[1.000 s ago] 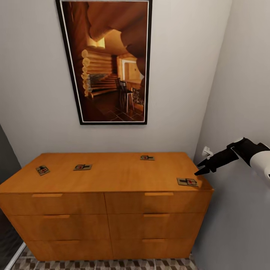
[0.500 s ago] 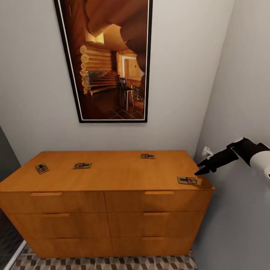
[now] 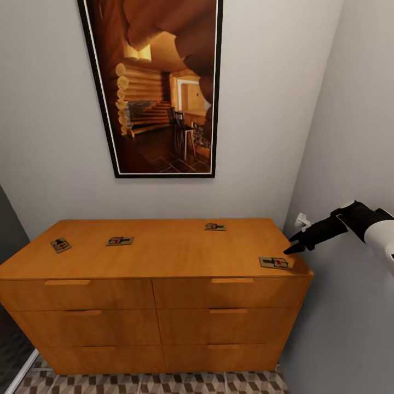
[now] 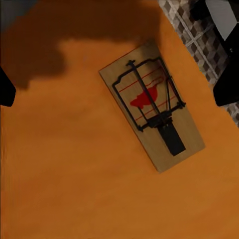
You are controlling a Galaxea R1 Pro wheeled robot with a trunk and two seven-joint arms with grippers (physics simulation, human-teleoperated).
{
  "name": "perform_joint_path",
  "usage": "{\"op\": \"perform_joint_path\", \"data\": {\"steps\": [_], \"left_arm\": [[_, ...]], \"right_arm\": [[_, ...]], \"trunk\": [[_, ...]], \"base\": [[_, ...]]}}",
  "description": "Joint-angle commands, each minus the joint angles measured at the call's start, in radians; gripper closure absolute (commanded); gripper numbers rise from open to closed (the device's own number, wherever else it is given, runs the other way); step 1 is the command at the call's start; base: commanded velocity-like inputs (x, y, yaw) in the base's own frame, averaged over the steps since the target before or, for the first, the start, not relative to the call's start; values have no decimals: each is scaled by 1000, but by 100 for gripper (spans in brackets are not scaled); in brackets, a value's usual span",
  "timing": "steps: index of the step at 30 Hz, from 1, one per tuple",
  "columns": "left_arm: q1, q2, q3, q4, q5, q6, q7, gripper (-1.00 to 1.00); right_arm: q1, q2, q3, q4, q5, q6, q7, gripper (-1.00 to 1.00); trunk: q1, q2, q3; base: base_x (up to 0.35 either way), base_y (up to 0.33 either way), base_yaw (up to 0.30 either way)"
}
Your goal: Take the four mousetraps from the cabinet in the bathroom and place them on the bathroom floor. Make sure all four end up on the same floor surface, and ensure that at least two of them are either under or directly next to the same bathroom sink.
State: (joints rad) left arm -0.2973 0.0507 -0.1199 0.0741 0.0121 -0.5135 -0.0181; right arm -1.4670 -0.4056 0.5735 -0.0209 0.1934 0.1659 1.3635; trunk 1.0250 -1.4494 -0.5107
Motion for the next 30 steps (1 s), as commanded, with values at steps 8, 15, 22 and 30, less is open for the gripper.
{"op": "perform_joint_path", "data": {"steps": [8, 15, 22, 30], "left_arm": [[-2, 0, -4, 4, 2, -6, -2, -100], [-2, 0, -4, 4, 2, -6, -3, -100], [-2, 0, -4, 4, 2, -6, -2, -100], [-2, 0, -4, 4, 2, -6, -2, -100]], "right_arm": [[0, 3, -8, -2, 9, 10, -19, -100], [0, 5, -8, -2, 8, 11, -40, -100], [0, 6, -7, -2, 6, 12, 23, -100], [0, 7, -7, -2, 6, 11, 119, -100]], "trunk": [[0, -1, -1], [0, -1, -1], [0, -1, -1], [0, -1, -1]], "base": [[0, 0, 0], [0, 0, 0], [0, 0, 0], [0, 0, 0]]}}
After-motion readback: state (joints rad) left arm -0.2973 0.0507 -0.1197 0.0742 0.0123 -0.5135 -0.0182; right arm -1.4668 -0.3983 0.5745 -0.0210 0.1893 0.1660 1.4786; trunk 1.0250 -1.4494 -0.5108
